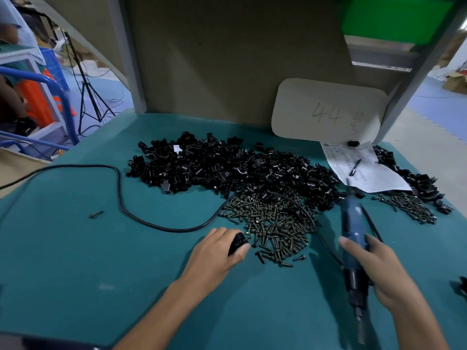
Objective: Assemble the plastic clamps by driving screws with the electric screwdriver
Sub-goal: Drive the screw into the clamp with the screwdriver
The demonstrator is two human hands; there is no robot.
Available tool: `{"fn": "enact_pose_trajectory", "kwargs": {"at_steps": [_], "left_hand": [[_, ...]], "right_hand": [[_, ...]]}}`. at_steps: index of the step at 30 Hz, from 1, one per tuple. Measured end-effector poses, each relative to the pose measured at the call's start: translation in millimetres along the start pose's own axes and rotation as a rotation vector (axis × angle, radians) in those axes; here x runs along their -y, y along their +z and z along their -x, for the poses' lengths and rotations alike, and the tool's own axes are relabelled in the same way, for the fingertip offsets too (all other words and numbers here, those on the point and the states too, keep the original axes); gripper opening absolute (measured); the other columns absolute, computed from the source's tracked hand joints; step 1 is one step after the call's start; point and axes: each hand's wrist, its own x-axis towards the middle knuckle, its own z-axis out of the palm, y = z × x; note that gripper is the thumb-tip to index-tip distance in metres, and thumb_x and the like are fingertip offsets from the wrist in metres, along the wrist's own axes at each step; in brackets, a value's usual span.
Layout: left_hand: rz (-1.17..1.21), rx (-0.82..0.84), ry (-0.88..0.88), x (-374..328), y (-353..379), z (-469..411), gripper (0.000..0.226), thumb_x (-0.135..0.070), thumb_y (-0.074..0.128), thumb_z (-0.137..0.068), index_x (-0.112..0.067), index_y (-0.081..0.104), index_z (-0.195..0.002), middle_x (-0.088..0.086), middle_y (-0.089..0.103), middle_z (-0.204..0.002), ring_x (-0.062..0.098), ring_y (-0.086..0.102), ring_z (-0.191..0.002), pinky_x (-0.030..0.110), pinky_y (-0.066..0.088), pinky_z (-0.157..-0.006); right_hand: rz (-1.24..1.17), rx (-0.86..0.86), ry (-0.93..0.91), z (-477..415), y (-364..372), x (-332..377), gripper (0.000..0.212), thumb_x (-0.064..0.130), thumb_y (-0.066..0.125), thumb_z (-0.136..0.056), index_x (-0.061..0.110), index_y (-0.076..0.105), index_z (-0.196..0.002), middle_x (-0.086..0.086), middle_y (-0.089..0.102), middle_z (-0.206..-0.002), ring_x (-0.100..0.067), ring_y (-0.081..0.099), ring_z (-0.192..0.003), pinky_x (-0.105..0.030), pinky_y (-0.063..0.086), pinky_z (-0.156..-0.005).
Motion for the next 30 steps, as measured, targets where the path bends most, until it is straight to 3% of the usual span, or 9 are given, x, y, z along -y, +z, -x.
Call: {"fn": "enact_pose_trajectory", "kwargs": {"at_steps": [2, 6, 9, 11, 14, 17, 26, 28, 30], "left_hand": [[-0.002, 0.001, 0.012, 0, 1, 0, 0.046, -0.068, 0.027, -0.096, -0.035, 0.053, -0.114, -0.019, 0.051, -0.097, 0.001, 0.038, -0.089, 0.012, 0.031, -0.068], [0.013, -0.025, -0.042, 3, 1, -8, 0.041, -0.066, 0.029, -0.095, -0.034, 0.052, -0.101, -0.017, 0.052, -0.089, 0.004, 0.044, -0.085, 0.015, 0.033, -0.065], [-0.076, -0.088, -0.165, -4, 6, -19, 0.046, -0.067, 0.023, -0.093, -0.029, 0.048, -0.088, -0.012, 0.051, -0.079, 0.009, 0.049, -0.077, 0.027, 0.036, -0.059], [-0.112, -0.142, -0.224, -13, 12, -29, 0.050, -0.069, 0.020, -0.094, -0.027, 0.046, -0.085, -0.011, 0.050, -0.077, 0.012, 0.050, -0.075, 0.032, 0.037, -0.057], [-0.074, -0.199, -0.266, -20, 20, -46, 0.051, -0.065, 0.024, -0.097, -0.021, 0.047, -0.085, -0.009, 0.051, -0.078, 0.016, 0.051, -0.074, 0.034, 0.040, -0.057], [-0.066, -0.195, -0.245, -18, 21, -62, 0.049, -0.061, 0.030, -0.100, -0.018, 0.048, -0.084, -0.005, 0.052, -0.077, 0.018, 0.052, -0.073, 0.037, 0.045, -0.059], [-0.228, -0.030, 0.159, 4, 2, -70, 0.046, -0.060, 0.026, -0.097, -0.022, 0.052, -0.102, -0.008, 0.056, -0.094, 0.014, 0.049, -0.086, 0.034, 0.050, -0.066], [-0.267, 0.014, 0.221, 18, -6, -55, 0.049, -0.060, 0.026, -0.095, -0.022, 0.055, -0.105, -0.009, 0.058, -0.095, 0.013, 0.050, -0.087, 0.033, 0.049, -0.066], [-0.287, -0.005, 0.279, 31, -14, -42, 0.052, -0.060, 0.029, -0.093, -0.020, 0.059, -0.106, -0.007, 0.061, -0.094, 0.013, 0.052, -0.085, 0.031, 0.047, -0.062]], "right_hand": [[-0.428, 0.085, 0.023, 2, 8, 0, 0.050, 0.037, 0.078, -0.074, 0.007, 0.064, -0.111, -0.007, 0.072, -0.085, -0.029, 0.074, -0.074, -0.035, 0.060, -0.061], [-0.877, 0.160, 0.036, 1, 38, -2, 0.031, 0.028, 0.068, -0.088, 0.011, 0.054, -0.110, -0.015, 0.068, -0.104, -0.037, 0.074, -0.095, -0.052, 0.063, -0.079], [-1.031, 0.170, 0.082, -2, 58, -2, 0.039, 0.038, 0.067, -0.086, 0.017, 0.049, -0.114, -0.011, 0.064, -0.105, -0.032, 0.074, -0.098, -0.054, 0.062, -0.082], [-1.125, 0.187, 0.099, -5, 65, -4, 0.055, 0.051, 0.067, -0.085, 0.019, 0.049, -0.125, -0.007, 0.064, -0.102, -0.028, 0.072, -0.097, -0.058, 0.055, -0.096], [-1.193, 0.229, 0.079, -10, 65, -8, 0.053, 0.058, 0.065, -0.087, 0.015, 0.054, -0.117, -0.006, 0.067, -0.096, -0.026, 0.069, -0.098, -0.060, 0.042, -0.110], [-1.229, 0.274, 0.066, -10, 64, -11, 0.045, 0.055, 0.062, -0.091, 0.014, 0.056, -0.111, -0.005, 0.066, -0.096, -0.025, 0.067, -0.098, -0.059, 0.042, -0.110], [-1.231, 0.214, 0.044, -7, 64, -12, 0.041, 0.053, 0.059, -0.092, 0.015, 0.055, -0.108, -0.006, 0.069, -0.094, -0.026, 0.069, -0.099, -0.058, 0.043, -0.109], [-1.220, 0.220, 0.042, -7, 65, -12, 0.039, 0.053, 0.060, -0.092, 0.018, 0.055, -0.107, -0.006, 0.071, -0.096, -0.029, 0.070, -0.109, -0.054, 0.049, -0.104], [-1.234, 0.210, 0.043, -8, 66, -12, 0.039, 0.053, 0.060, -0.092, 0.018, 0.055, -0.109, -0.008, 0.073, -0.102, -0.034, 0.067, -0.118, -0.051, 0.058, -0.089]]}}
